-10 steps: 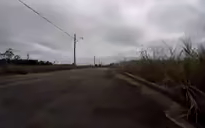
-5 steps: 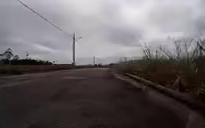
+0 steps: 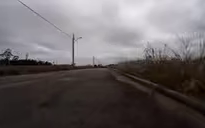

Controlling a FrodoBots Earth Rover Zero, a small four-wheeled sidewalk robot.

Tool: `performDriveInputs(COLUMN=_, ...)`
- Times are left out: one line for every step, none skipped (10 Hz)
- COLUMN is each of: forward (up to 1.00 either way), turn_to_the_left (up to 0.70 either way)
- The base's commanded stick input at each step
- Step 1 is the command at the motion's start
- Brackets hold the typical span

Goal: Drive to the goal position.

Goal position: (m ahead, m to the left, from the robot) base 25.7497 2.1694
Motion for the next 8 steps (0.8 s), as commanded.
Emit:
performDriveInputs(forward=0.70, turn_to_the_left=0.00)
performDriveInputs(forward=0.70, turn_to_the_left=0.00)
performDriveInputs(forward=0.70, turn_to_the_left=0.00)
performDriveInputs(forward=0.70, turn_to_the_left=0.00)
performDriveInputs(forward=0.70, turn_to_the_left=0.00)
performDriveInputs(forward=0.70, turn_to_the_left=0.00)
performDriveInputs(forward=0.70, turn_to_the_left=0.00)
performDriveInputs(forward=0.70, turn_to_the_left=0.00)
